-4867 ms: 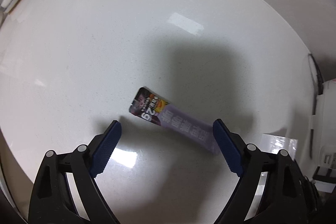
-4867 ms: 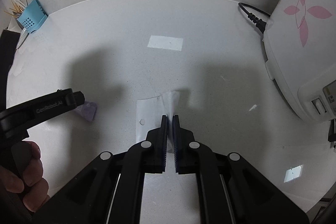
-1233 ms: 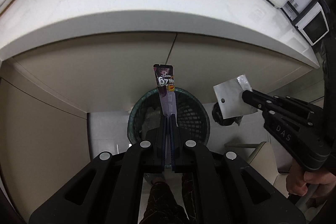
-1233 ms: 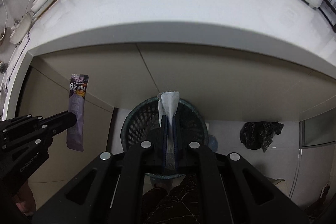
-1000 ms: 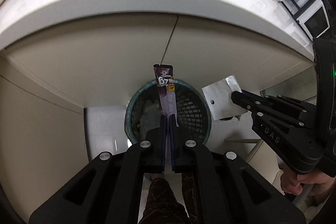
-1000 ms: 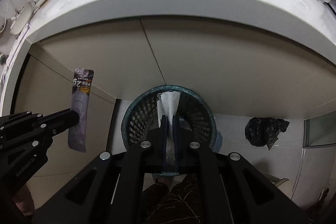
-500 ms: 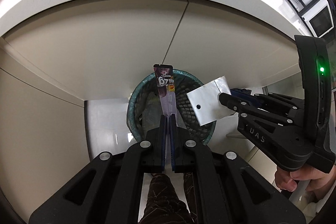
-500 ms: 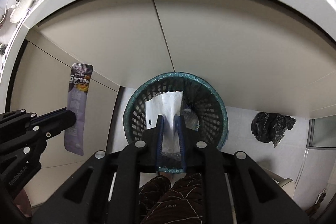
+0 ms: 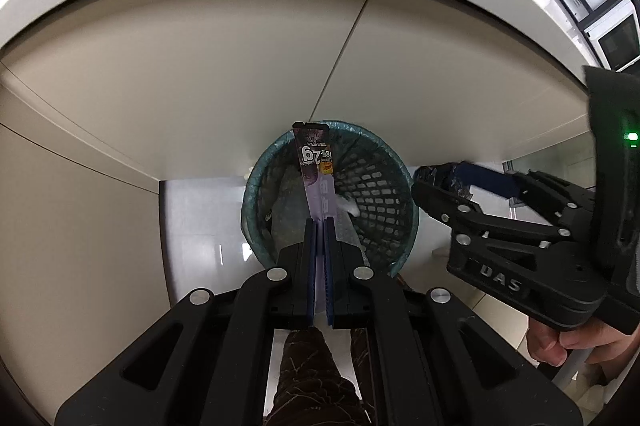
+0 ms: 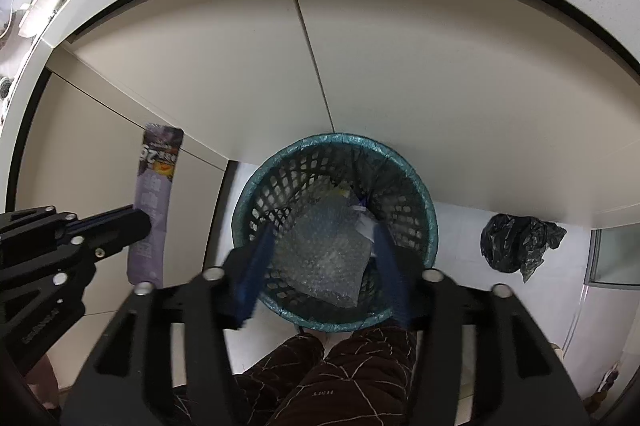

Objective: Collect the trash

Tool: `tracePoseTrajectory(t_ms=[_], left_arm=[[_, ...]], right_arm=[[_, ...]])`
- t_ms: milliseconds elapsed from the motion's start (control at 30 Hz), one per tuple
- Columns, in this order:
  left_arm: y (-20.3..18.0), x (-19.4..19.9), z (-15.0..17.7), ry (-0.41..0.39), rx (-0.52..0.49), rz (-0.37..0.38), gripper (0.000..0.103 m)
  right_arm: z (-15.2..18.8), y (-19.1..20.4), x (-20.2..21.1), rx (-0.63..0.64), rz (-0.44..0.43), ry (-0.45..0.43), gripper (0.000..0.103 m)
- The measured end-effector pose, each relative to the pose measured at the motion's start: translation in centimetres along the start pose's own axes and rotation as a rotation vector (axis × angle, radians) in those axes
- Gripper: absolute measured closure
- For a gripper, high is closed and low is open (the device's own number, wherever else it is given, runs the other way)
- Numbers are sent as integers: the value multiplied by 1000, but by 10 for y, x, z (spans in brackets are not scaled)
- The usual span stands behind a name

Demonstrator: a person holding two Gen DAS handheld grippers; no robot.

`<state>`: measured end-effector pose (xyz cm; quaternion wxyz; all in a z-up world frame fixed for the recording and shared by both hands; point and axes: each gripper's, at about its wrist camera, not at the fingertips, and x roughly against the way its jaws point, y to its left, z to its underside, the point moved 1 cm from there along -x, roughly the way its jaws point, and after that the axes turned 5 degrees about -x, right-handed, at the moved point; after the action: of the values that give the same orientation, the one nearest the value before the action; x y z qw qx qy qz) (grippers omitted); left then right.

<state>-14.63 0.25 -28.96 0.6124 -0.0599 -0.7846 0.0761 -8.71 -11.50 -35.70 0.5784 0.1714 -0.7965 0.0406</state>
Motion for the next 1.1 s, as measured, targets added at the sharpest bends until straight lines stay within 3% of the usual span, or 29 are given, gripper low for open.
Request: tracePoseTrajectory(t_ms=[67,167,267,867,967,1033,1100], left_arm=[[-1,-5,0,7,-2,7,101],[-5,-12,-3,16,-13,17,101],[-13,-20,-7,26,-29,28,101],[-50,-62,-18,99,-108,37,98],[-50,-61,-20,93,-100,24,85],[-49,-55,-21,76,-95,12,66],[-50,-46,-24,53,-93,-5,56]], right_arm=[[1,-3,5,-5,12,-23,30],[2,-12,14,-27,24,-47,20],[3,-22,23,-44,40,-65,17],[12,-89,72,-164,112,-113,15],[11,-90,79,-167,120,-118,15],[8,-85,87,-166,125,-130,15],[6,-84,95,-160,133,-141,15]])
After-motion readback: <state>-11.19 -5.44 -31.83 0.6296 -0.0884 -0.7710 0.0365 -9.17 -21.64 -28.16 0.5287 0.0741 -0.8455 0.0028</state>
